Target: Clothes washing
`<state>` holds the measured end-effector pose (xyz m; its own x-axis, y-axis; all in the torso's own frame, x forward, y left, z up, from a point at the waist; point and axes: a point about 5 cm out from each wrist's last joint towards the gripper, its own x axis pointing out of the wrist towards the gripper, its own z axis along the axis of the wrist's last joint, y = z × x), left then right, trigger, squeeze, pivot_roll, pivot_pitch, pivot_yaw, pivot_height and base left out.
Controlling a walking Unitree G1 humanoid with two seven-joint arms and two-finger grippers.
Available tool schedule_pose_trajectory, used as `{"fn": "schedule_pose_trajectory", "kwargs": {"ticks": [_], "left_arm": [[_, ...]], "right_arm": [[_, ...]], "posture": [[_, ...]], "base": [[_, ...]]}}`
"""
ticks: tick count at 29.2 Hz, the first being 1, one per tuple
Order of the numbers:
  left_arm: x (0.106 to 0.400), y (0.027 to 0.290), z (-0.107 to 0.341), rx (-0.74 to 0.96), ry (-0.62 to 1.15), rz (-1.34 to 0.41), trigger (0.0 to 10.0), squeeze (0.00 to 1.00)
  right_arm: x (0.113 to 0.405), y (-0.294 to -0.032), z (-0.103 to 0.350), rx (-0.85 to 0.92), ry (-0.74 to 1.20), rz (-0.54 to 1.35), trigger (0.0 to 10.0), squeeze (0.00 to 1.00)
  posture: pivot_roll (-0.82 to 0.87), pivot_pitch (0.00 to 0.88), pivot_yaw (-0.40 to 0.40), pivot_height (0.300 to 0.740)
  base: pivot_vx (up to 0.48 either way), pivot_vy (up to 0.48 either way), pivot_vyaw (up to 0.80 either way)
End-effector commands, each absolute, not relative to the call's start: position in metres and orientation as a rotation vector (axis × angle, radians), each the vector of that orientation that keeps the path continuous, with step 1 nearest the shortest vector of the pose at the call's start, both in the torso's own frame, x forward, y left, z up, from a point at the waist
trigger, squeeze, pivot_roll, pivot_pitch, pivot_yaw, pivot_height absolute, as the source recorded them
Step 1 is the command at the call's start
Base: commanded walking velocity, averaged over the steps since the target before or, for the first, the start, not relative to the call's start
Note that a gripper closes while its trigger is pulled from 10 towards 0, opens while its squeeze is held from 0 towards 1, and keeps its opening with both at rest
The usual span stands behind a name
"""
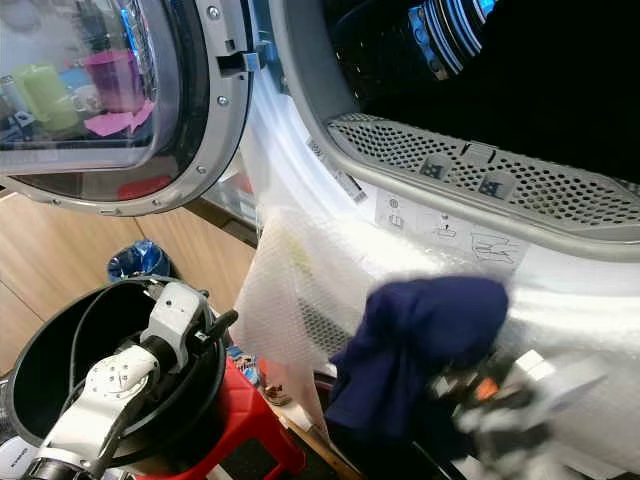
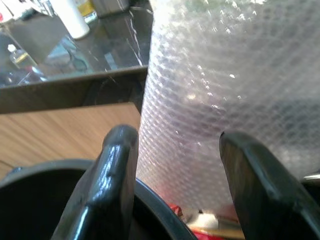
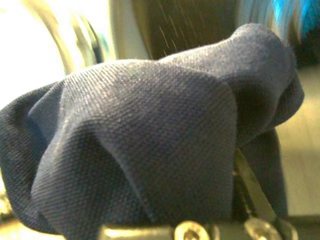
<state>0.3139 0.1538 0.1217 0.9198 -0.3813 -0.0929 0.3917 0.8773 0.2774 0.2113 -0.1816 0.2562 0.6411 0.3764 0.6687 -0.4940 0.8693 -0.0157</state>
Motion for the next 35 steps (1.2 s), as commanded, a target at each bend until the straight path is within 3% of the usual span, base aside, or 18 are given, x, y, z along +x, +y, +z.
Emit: {"fn": "schedule_pose_trajectory", "kwargs": {"ticks": [1,7,11,15,18,22,26,28,31,35], "left_arm": [[0.313,0.149,0.119,0.308,0.036,-0.427,10.0,0.00],[0.313,0.141,0.115,0.288,0.024,-0.439,10.0,0.00],[0.314,0.140,0.114,0.286,0.022,-0.441,10.0,0.00],[0.315,0.137,0.115,0.278,0.017,-0.440,10.0,0.00],[0.316,0.137,0.114,0.278,0.018,-0.443,10.0,0.00],[0.314,0.135,0.113,0.280,0.024,-0.452,10.0,0.00],[0.312,0.134,0.111,0.271,0.031,-0.453,10.0,0.00],[0.310,0.134,0.110,0.270,0.035,-0.454,10.0,0.00],[0.310,0.135,0.109,0.269,0.038,-0.453,10.0,0.00],[0.310,0.137,0.108,0.272,0.056,-0.421,10.0,0.00]], "right_arm": [[0.205,-0.179,0.287,0.208,-0.846,0.564,0.0,0.00],[0.209,-0.174,0.359,0.204,-1.054,0.757,0.0,0.00],[0.218,-0.174,0.381,0.204,-1.065,0.789,0.0,0.00],[0.250,-0.169,0.433,0.277,-1.086,0.834,0.0,0.00],[0.263,-0.170,0.445,0.259,-1.071,0.821,0.0,0.00],[0.309,-0.182,0.478,0.175,-0.979,0.685,0.0,0.00],[0.347,-0.212,0.500,0.192,-0.810,0.321,0.0,0.00],[0.354,-0.232,0.504,0.223,-0.744,0.106,0.0,0.00],[0.354,-0.243,0.507,0.235,-0.719,-0.001,0.0,0.00],[0.354,-0.285,0.492,0.150,-0.578,-0.401,0.0,0.00]], "posture": [[0.08,0.093,0.107,0.740],[0.08,0.085,0.097,0.740],[0.07,0.081,0.096,0.740],[0.07,0.077,0.102,0.740],[0.07,0.075,0.099,0.740],[0.08,0.077,0.099,0.740],[0.08,0.083,0.098,0.740],[0.08,0.086,0.098,0.740],[0.08,0.086,0.098,0.740],[0.09,0.090,0.096,0.740]], "base": [[0.000,0.000,0.00],[0.000,0.000,0.00],[0.000,0.000,0.00],[0.000,0.000,0.00],[0.000,0.000,0.00],[0.000,0.000,0.00],[0.000,0.000,0.00],[0.000,0.000,0.00],[0.000,0.000,0.00],[0.000,0.000,0.00]]}}
